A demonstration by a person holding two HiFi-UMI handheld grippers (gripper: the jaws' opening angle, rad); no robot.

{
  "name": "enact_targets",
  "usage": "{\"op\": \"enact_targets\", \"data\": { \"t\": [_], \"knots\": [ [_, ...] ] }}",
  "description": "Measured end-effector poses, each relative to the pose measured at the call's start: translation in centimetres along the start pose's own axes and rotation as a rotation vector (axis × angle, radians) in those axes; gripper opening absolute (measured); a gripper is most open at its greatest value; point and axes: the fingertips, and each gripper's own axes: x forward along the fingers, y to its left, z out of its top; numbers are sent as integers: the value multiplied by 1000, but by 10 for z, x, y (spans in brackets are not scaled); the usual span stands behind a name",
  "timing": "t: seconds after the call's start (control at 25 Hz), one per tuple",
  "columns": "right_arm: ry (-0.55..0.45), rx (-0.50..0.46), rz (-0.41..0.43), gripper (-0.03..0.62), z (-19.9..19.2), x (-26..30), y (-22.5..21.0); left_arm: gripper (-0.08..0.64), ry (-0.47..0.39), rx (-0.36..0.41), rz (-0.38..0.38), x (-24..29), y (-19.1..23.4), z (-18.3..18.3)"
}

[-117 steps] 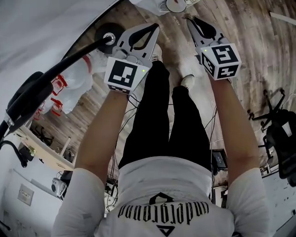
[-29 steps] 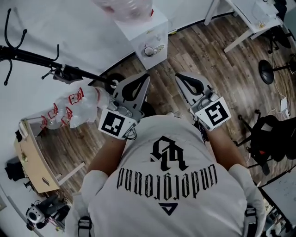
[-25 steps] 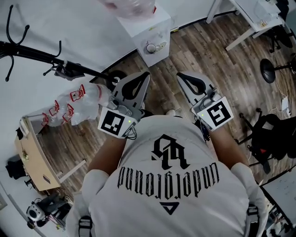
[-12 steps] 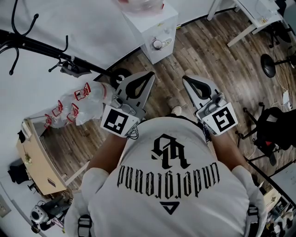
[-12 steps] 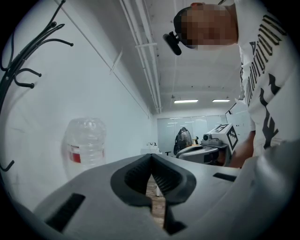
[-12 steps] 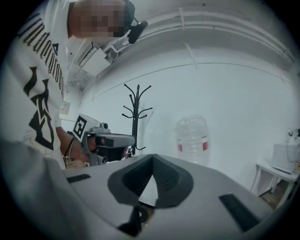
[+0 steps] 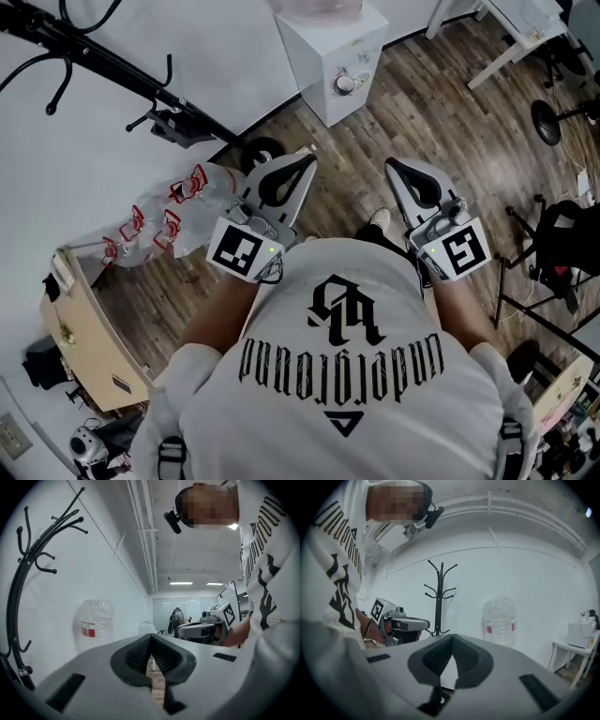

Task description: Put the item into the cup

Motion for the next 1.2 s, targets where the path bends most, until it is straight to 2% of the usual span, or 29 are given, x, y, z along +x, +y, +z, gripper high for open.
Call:
{"op": "enact_targets", "data": {
  "t": [0.24,0.52,0.72,0.84,1.2],
  "knots": [
    [-6,-3,-65,5,5,6,60,6,37,-35,-52,-65,1,-7],
    [18,7,-108,5,8,-2,111,6,31,-45,-82,-115,-5,-5],
    [1,-15,-98,5,23,-4,137,6,24,-42,-72,-136,-5,2],
    [-7,-19,-89,5,25,-10,150,6,-12,-5,-68,-143,-6,8],
    [-2,-6,-104,5,23,-20,160,6,-19,2,-61,-160,-12,11]
  ]
}}
